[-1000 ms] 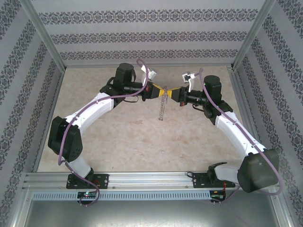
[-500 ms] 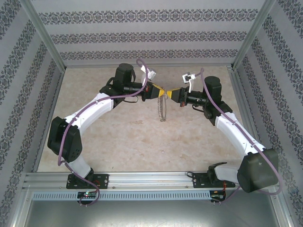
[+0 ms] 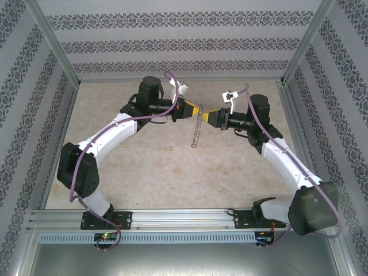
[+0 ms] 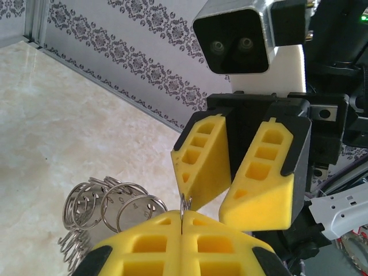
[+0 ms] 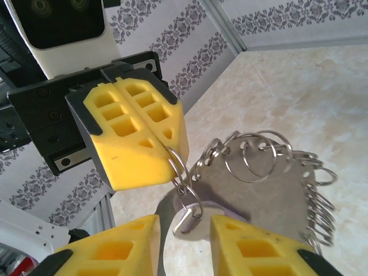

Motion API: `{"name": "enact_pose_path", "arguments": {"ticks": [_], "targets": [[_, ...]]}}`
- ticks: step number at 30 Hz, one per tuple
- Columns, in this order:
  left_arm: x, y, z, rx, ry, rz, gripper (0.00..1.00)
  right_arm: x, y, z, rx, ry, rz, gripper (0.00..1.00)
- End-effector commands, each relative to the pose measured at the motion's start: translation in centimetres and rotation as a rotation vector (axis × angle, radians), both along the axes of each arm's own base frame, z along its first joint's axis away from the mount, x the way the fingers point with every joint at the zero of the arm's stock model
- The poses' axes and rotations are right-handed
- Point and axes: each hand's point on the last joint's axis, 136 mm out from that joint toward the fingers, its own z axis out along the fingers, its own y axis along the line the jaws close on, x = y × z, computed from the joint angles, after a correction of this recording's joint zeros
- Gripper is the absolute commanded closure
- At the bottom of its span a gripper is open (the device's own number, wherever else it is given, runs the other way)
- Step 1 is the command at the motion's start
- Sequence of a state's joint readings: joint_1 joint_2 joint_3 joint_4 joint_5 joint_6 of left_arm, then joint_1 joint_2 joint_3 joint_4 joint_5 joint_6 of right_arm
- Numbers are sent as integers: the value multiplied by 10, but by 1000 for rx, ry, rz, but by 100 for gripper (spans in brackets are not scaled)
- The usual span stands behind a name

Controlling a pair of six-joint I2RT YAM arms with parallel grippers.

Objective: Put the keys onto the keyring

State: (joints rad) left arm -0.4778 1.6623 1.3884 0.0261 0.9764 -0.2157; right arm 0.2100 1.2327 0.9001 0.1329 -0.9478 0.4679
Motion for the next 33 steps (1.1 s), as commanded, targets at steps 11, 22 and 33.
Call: {"name": "enact_pose_path", "arguments": {"ticks": [11,22,33], "targets": [[-6,2,35,-62,-99,-3,100,-1,-10,23,95,-30,-9,64],[-7,2,37,-66,-98,-8,100,0,-2,10,97,-8,33,60],[-7,2,36,-71,-88,-8,100,4,3,9,109,-9,52,62]]}}
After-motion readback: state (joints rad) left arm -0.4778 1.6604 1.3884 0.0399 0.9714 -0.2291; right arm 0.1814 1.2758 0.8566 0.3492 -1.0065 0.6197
